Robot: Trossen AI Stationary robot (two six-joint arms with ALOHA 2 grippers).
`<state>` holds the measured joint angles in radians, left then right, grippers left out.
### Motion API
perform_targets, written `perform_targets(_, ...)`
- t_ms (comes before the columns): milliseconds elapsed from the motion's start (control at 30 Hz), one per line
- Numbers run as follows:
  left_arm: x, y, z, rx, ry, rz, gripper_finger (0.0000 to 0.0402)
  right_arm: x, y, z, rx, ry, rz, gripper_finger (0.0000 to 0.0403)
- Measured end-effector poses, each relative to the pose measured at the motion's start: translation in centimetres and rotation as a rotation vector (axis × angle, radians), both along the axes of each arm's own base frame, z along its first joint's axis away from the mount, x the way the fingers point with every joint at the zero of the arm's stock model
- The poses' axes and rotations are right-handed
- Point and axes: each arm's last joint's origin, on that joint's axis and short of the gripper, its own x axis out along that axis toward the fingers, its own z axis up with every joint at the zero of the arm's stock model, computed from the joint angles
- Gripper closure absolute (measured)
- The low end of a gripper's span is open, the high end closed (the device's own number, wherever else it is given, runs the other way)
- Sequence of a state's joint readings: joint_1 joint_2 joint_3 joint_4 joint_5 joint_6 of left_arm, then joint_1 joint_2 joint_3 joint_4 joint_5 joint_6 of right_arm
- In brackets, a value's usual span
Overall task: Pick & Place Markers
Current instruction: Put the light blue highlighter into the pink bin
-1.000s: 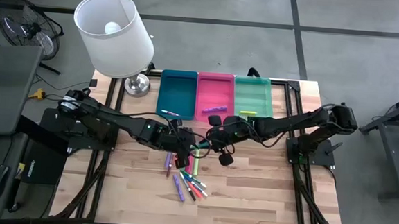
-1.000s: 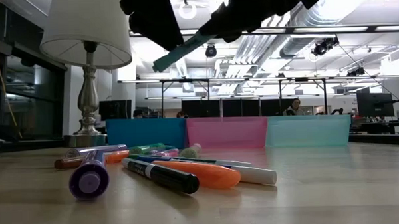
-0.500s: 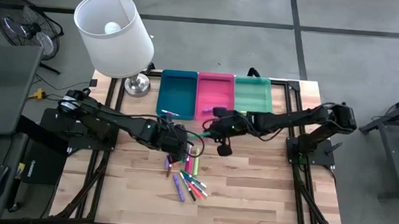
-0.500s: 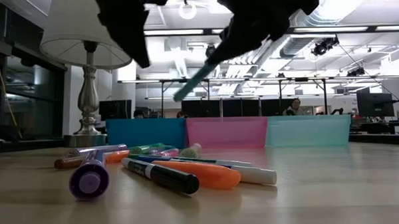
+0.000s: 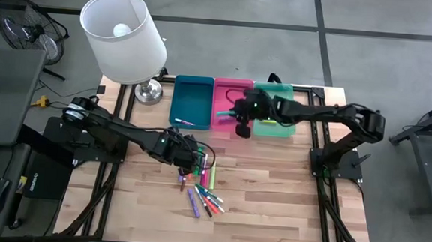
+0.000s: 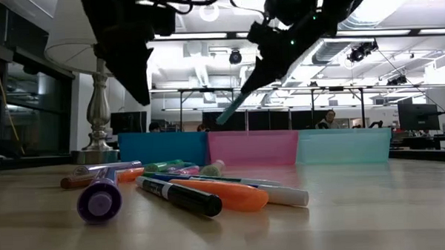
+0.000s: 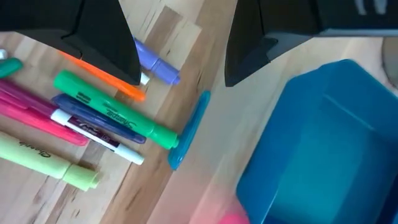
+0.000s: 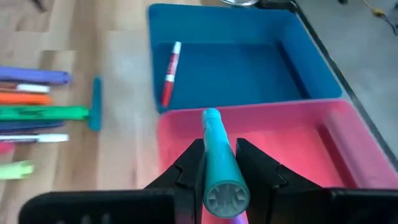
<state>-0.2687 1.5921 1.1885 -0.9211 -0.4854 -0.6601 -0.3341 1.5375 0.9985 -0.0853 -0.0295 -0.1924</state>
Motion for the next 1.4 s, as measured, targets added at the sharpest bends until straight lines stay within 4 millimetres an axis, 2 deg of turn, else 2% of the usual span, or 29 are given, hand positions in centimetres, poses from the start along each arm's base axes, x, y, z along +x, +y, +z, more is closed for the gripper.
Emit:
perform_targets(167, -0.2, -0.3, -0.7, 0.002, -0.006, -0.009, 0.0174, -0.7, -2.5, -0.2, 0.085, -0.030, -0.032, 0.0339)
perform_targets(567, -0.9, -2.6, -0.8, 0.030, -0.040, -0.023, 0.0174, 0.4, -5.7, -4.1, 0.293, -0.073, -0.138, 0.0339)
perform_targets(800, -1.5, -3.7, -0.8, 0.035, -0.053, -0.024, 0.0174, 0.0, -6.8, -4.6, 0.354, -0.086, -0.277, 0.0339)
perform_targets(1000, -1.5, -3.8, -0.8, 0.040, -0.065, -0.013, 0.0174, -0.2, -6.7, -4.8, 0.421, -0.075, -0.329, 0.0339)
perform_targets(1067, -1.5, -3.8, -0.8, 0.040, -0.065, -0.012, 0.0174, -0.2, -6.6, -4.9, 0.427, -0.064, -0.332, 0.0315)
perform_targets(1267, -1.5, -3.8, -0.8, 0.039, -0.066, -0.009, 0.0174, -0.4, -6.5, -5.1, 0.437, -0.036, -0.338, 0.0206)
perform_targets(1400, -1.5, -3.8, -0.8, 0.035, -0.070, 0.000, 0.0174, -0.4, -6.5, -5.1, 0.425, -0.031, -0.328, 0.0171)
